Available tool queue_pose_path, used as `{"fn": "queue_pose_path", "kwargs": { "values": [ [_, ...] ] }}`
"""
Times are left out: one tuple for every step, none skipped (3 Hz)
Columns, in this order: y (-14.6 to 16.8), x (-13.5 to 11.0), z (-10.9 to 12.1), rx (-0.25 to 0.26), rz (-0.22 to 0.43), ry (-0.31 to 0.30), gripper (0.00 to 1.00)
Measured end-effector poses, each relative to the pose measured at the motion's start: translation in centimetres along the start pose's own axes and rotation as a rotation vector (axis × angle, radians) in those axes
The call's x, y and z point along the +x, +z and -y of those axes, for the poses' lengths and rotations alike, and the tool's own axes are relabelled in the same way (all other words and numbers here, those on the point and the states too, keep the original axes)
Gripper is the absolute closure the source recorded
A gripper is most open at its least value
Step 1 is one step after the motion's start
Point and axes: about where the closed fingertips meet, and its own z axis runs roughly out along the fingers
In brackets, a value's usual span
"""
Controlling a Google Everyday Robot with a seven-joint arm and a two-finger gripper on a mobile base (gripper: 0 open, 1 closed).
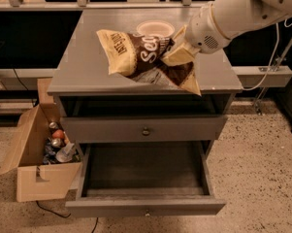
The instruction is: Place brown chip bag into middle drawer
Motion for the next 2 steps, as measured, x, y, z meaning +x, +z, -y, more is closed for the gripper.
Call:
{"fn": "queue_pose_path", "kwargs": {
  "values": [
    [-0.9,3.6,-2.9,-0.059,-0.082,0.049,1.0],
    [-1.6,6.8,-6.2,-0.121,-0.165,0.097,1.0]
  ]
}}
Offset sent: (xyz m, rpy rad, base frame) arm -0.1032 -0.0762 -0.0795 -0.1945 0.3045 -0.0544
